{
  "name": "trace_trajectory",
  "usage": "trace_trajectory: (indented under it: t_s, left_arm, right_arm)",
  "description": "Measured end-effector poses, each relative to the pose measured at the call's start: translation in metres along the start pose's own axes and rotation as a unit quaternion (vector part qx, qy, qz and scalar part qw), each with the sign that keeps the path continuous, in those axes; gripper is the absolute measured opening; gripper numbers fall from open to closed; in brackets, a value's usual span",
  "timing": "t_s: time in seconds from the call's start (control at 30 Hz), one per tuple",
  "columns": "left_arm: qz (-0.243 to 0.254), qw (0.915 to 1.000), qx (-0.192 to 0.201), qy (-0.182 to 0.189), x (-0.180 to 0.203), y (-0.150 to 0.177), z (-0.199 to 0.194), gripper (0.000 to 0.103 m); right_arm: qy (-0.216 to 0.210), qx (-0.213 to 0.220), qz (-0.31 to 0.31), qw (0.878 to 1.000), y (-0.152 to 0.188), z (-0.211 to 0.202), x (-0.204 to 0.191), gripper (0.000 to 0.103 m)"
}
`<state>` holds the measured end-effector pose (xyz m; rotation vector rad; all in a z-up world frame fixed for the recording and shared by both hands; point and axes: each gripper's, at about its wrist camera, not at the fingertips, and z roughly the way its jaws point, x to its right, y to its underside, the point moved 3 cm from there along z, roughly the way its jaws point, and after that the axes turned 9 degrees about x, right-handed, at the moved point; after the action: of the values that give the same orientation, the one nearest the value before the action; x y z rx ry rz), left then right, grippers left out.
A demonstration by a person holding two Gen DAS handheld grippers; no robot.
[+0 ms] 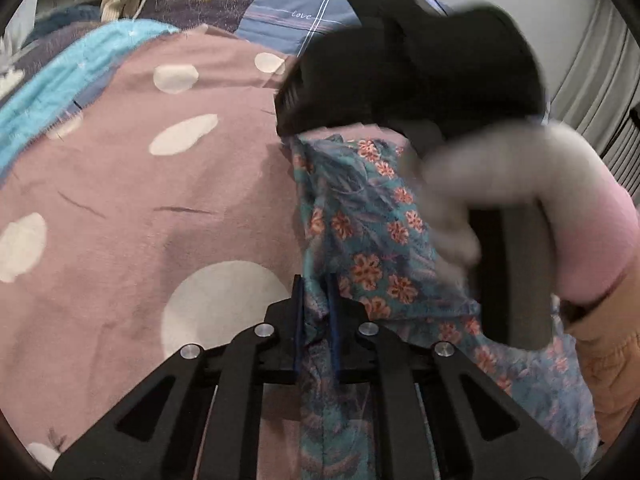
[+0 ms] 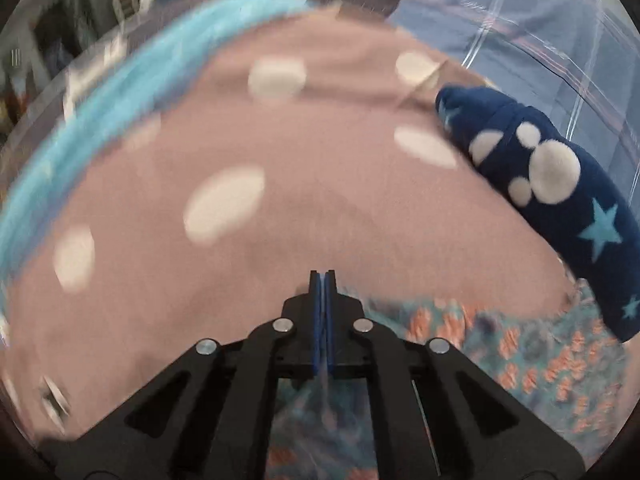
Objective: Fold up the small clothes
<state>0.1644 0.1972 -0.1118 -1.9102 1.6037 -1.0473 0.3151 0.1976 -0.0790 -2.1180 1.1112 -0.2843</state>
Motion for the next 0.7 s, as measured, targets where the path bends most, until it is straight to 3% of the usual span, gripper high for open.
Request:
trace_trajectory:
  t_s: [0.07,0.13,0.3,0.4,0.53,0.67,0.7]
  left_arm:
    - [0.010,0.9999,0.003,-0.011,0.001,0.001,-0.003,0.011]
    - [0.008,0.9999,0.002,-0.013,-0.002,0.002,-0.004,0.014]
    - [-0.012,0.9999,-0.003,-0.002,-0.010,0.002,-0.003,0.020]
    - [-0.015,0.9999,-0.004,0.004,-0.012,0.002,-0.003,0.020]
    - [-0.028,0.9996,-0.001,0.009,-0.014,0.001,-0.006,0.023]
    - [-0.014,0.9991,0.039,-0.011,-0.004,-0.018,-0.029,0.018]
    - [0.004,0.9984,0.056,-0.001,0.008,-0.028,-0.039,0.017]
  right_arm:
    - [-0.024,0.016,0.017,0.999,-0.004,0.000,0.004,0.000]
    - [-0.016,0.007,0.023,1.000,-0.004,-0.004,0.009,0.003]
    - [-0.010,0.045,0.013,0.999,0.025,-0.085,0.037,0.017]
    - [-0.007,0.046,0.038,0.998,0.077,-0.146,0.074,0.020]
    - [0.034,0.041,0.114,0.992,0.162,-0.216,0.139,0.022]
    - [0.090,0.015,0.207,0.974,0.229,-0.234,0.201,0.022]
    - [0.072,0.023,0.233,0.970,0.242,-0.233,0.212,0.016]
